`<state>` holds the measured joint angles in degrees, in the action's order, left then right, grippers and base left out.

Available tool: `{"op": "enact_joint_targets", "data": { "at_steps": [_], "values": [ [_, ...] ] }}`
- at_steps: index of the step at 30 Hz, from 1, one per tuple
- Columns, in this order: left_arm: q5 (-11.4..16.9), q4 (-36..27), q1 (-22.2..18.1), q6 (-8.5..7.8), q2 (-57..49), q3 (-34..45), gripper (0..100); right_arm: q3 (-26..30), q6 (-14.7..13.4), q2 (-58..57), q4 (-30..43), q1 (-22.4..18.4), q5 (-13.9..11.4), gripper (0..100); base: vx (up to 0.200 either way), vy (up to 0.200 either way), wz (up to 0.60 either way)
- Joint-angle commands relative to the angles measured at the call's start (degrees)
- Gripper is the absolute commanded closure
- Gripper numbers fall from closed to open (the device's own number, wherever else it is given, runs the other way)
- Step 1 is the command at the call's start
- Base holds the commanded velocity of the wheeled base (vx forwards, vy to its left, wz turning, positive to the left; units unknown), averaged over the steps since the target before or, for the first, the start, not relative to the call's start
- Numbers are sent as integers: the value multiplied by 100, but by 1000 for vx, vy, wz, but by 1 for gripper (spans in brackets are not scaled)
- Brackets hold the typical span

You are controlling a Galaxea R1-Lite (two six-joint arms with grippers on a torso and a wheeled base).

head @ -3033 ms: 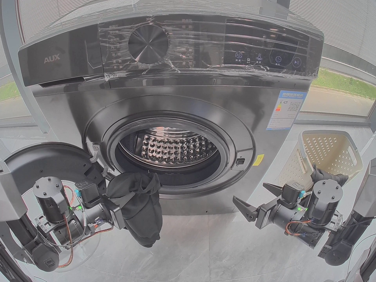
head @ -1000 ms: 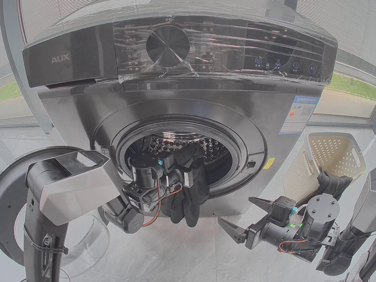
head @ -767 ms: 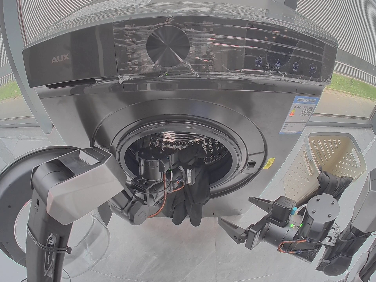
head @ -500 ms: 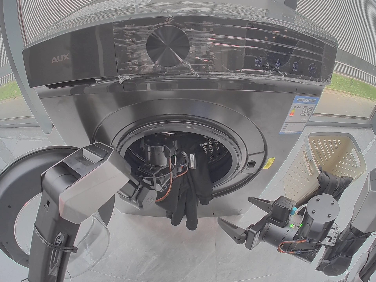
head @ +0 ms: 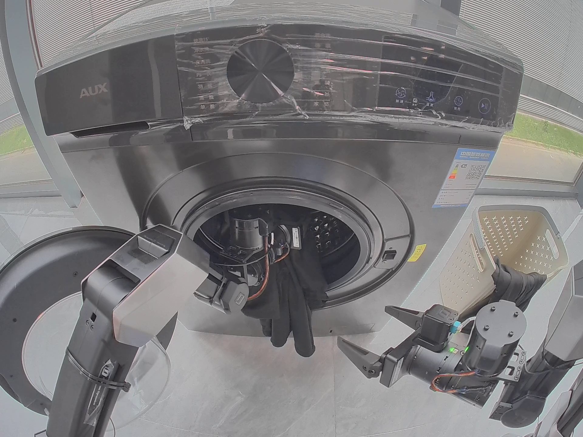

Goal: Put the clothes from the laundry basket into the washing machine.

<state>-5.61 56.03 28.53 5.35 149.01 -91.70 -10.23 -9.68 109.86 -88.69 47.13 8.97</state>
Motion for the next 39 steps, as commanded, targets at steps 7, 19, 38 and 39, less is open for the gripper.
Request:
{"op": "enact_joint_targets", "data": {
  "at_steps": [7,19,38,39],
  "values": [
    [200,-848,118,1,-856,1330,0,3,-8,0,0,-2,-10,0,0,0,0],
    [605,-1366,268,-122,-1207,2068,0,12,-8,18,0,86,-10,0,0,0,0],
    [517,-1340,224,-351,-548,1866,100,30,-16,18,-8,156,-10,0,0,0,0],
    [508,-1314,206,-342,-539,1805,100,30,-16,27,-8,156,-10,0,0,0,0]
  ]
}}
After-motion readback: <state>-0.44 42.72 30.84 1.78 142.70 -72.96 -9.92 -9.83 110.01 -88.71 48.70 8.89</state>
